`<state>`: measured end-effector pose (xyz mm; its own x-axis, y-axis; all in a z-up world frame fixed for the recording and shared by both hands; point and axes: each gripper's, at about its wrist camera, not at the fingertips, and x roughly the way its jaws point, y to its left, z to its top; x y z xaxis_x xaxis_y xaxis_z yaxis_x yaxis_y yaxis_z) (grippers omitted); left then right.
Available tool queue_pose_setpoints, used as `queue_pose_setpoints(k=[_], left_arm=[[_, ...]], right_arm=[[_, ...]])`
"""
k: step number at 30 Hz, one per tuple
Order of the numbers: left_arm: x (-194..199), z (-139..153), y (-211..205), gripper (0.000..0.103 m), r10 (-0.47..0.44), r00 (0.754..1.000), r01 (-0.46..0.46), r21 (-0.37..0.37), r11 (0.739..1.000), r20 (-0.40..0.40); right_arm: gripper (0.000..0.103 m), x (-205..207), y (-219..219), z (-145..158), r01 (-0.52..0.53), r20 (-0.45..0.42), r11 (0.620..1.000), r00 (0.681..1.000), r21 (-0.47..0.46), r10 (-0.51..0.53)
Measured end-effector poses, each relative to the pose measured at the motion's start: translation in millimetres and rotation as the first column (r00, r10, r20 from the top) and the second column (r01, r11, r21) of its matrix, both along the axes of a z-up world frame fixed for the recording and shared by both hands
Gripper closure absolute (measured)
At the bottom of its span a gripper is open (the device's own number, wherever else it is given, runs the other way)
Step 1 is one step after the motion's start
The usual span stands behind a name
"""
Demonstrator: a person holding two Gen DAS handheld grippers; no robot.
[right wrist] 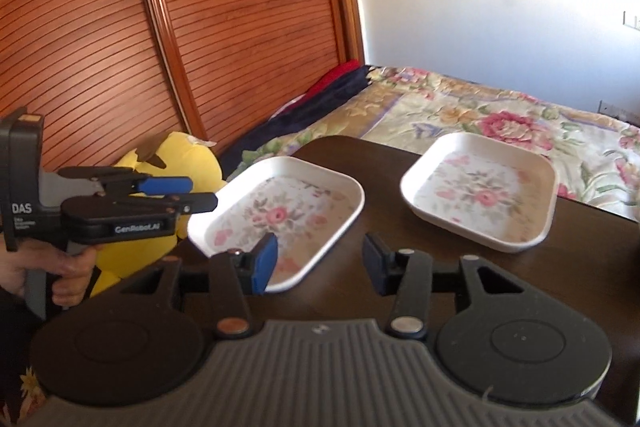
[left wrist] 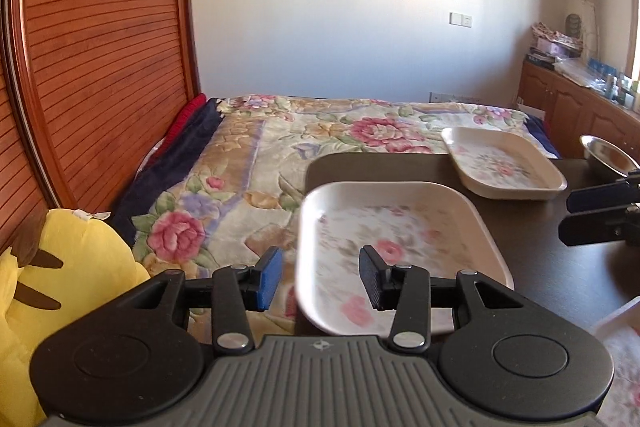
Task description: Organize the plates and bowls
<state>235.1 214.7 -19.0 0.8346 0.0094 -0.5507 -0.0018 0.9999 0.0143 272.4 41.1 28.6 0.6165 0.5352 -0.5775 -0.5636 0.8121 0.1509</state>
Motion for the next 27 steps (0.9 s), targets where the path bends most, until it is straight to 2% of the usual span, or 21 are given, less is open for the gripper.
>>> queue_pose_setpoints(k=[7, 13, 14, 15, 20, 27], left_arm=[[25.3, -10.5, 17.4, 0.066, 0.009, 0.999, -0.009, -0.018, 1.0, -0.031], [37.2, -18.0, 21.7, 0.072, -0.01, 0.999, 0.009, -0.037, 0.999, -0.044], [38.0, -19.1, 21.8, 0.074, -0.011, 0.999, 0.009, -0.041, 0.999, -0.045], [39.0, -20.2, 21.9, 0.076, -0.011, 0.999, 0.009, -0.046, 0.999, -0.046], [38.6, -21.5, 19.8, 0.084, -0.025, 0.998, 0.022, -0.063, 0.998, -0.05], [35.3, -22.5, 17.0, 0.087, -0.036, 0.998, 0.032, -0.073, 0.997, -0.058]], right_arm=[[0.059, 31.5, 16.7, -14.2, 0.003, -0.066, 0.999, 0.998, -0.032, -0.005], [0.068, 44.1, 21.1, -26.5, -0.004, -0.113, 0.999, 0.994, -0.054, -0.002], [0.073, 45.3, 21.2, -28.5, -0.008, -0.124, 0.999, 0.992, -0.054, 0.001], [0.075, 46.8, 21.6, -30.2, -0.009, -0.134, 0.999, 0.991, -0.054, 0.002], [0.076, 48.4, 24.6, -34.4, -0.019, -0.145, 0.999, 0.989, -0.047, 0.012], [0.078, 47.0, 28.1, -36.4, -0.029, -0.155, 0.998, 0.988, -0.048, 0.021]])
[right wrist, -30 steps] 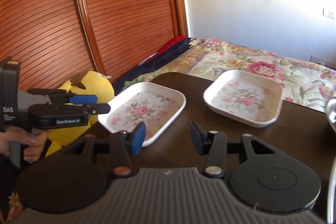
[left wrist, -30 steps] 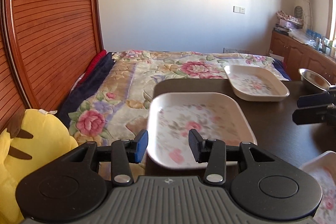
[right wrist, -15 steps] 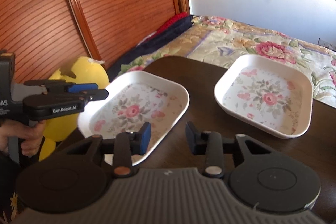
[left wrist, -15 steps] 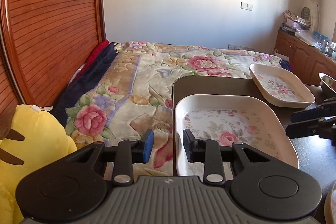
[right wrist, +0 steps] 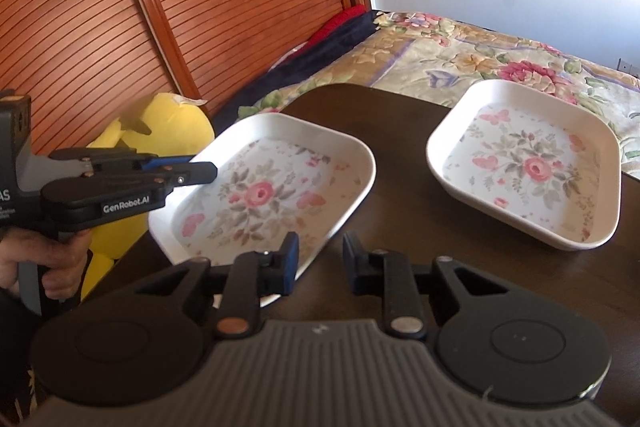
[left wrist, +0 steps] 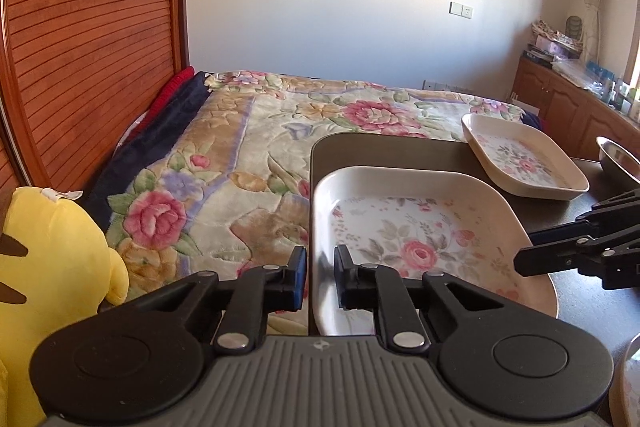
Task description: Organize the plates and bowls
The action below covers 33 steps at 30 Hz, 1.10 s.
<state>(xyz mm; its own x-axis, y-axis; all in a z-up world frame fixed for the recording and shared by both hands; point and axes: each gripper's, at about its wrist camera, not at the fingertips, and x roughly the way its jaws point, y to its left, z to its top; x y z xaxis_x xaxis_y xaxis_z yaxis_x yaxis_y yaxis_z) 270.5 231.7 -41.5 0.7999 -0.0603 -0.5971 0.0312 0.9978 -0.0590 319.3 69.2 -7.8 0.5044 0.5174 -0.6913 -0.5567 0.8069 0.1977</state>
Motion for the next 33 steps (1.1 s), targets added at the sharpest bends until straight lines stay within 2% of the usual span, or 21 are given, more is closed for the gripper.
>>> queue_pose_setpoints(k=[4, 15, 33], left_arm=[[-1.2, -0.2, -0.2, 0.088, -0.002, 1.0, 0.002, -0.003, 1.0, -0.001], [-13.9, 3.5, -11.5, 0.09, 0.001, 1.0, -0.001, -0.001, 1.0, -0.016], [-40.8, 37.7, -64.6, 0.09, -0.042, 0.999, 0.042, 0.019, 0.999, 0.032]], right_arm=[[0.083, 1.1, 2.4, -2.2, -0.007, -0.008, 1.0, 1.0, -0.001, 0.007], [0.086, 3.7, -6.6, -0.5, 0.023, -0.02, 1.0, 1.0, 0.02, -0.023], [0.088, -21.2, -52.1, 20.5, 0.088, 0.035, 0.995, 0.995, 0.049, -0.09]])
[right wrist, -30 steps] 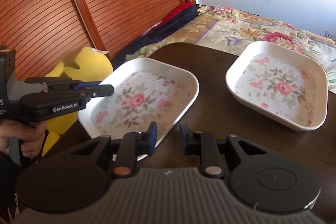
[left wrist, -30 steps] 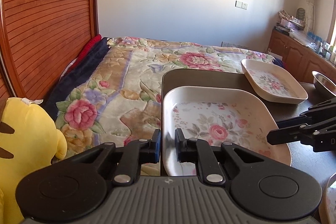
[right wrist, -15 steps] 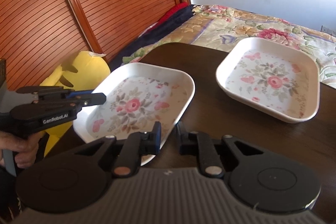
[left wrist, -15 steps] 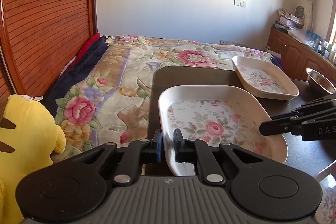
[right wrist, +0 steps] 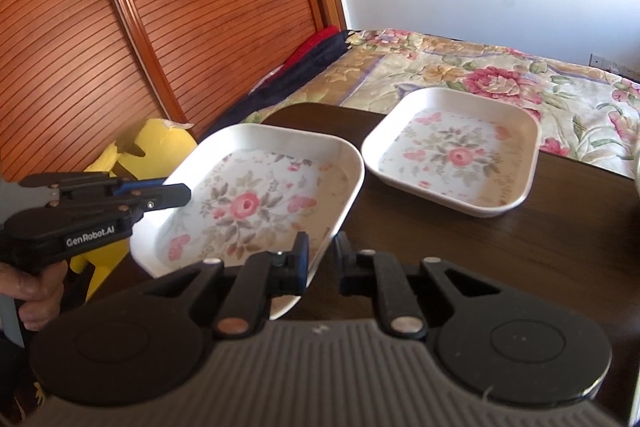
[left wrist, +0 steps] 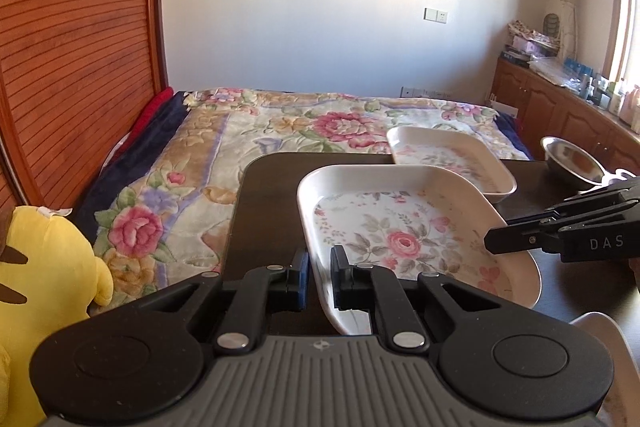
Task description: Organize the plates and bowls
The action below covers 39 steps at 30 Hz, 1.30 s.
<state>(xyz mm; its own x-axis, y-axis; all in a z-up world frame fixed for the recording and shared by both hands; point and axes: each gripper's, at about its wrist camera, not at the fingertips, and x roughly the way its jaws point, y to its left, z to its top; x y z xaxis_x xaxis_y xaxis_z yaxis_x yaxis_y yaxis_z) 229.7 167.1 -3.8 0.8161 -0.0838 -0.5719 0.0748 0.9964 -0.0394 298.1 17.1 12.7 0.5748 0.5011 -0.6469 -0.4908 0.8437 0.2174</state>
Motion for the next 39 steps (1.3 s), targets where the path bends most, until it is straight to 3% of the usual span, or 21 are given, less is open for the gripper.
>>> queue_pose_setpoints(k=[23, 39], left_arm=[[-62.2, 37.2, -62.0, 0.09, -0.072, 0.995, 0.071, 0.02, 0.997, 0.075], [-107.6, 28.0, -94.0, 0.09, -0.108, 0.992, 0.108, -0.004, 0.994, 0.063]], right_arm=[[0.088, -61.5, -59.7, 36.3, 0.044, 0.092, 0.999, 0.995, 0.019, -0.045], [0.088, -110.8, -96.3, 21.4, 0.065, 0.083, 0.996, 0.994, 0.053, -0.07]])
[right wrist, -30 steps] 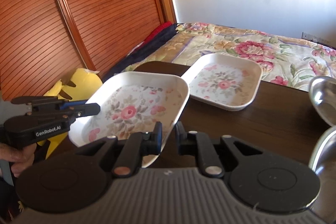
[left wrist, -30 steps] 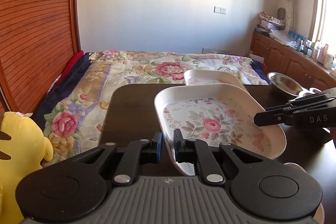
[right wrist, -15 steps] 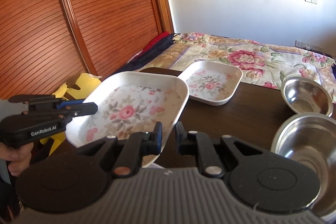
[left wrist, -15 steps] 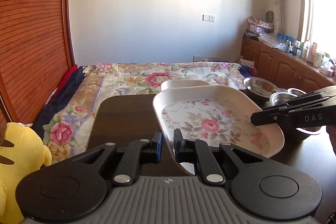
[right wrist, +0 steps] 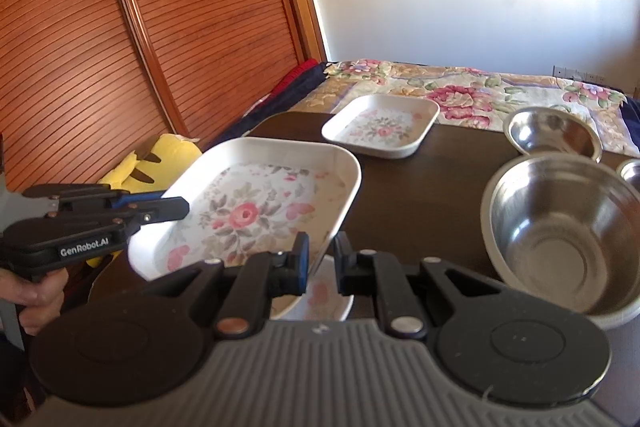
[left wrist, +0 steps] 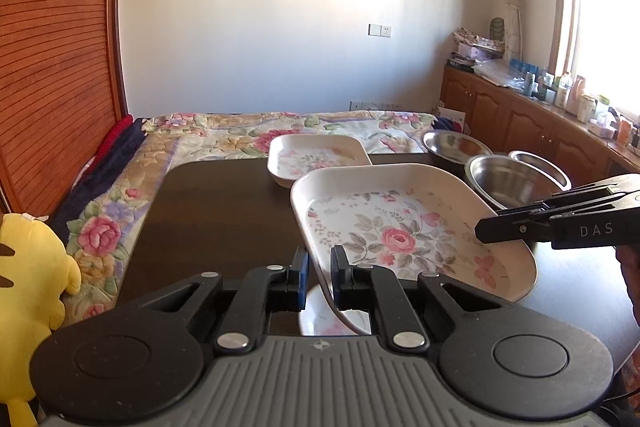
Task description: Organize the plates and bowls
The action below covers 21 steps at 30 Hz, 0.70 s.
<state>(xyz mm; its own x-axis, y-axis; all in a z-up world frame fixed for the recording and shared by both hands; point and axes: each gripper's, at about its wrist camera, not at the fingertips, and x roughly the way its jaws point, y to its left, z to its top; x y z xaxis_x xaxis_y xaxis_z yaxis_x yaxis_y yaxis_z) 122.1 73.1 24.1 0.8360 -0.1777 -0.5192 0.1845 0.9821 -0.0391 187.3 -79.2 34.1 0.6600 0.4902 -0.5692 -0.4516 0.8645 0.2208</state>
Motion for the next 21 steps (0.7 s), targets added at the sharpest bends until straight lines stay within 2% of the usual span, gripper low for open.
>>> queue_pose_setpoints(k=[11, 21], left_arm=[[-17.1, -21.9, -8.8, 0.09, -0.009, 0.999, 0.009, 0.007, 1.0, -0.044], [-25.2, -35.2, -5.3, 0.09, 0.007, 0.997, -0.006, 0.01, 1.0, -0.07]], right_arm=[[0.088, -16.7, -6.2, -17.4, 0.017, -0.027, 1.0, 0.999, 0.004, -0.017], [0.088, -17.3, -3.7, -19.6, 0.009, -0.038, 1.0, 0.999, 0.006, -0.009]])
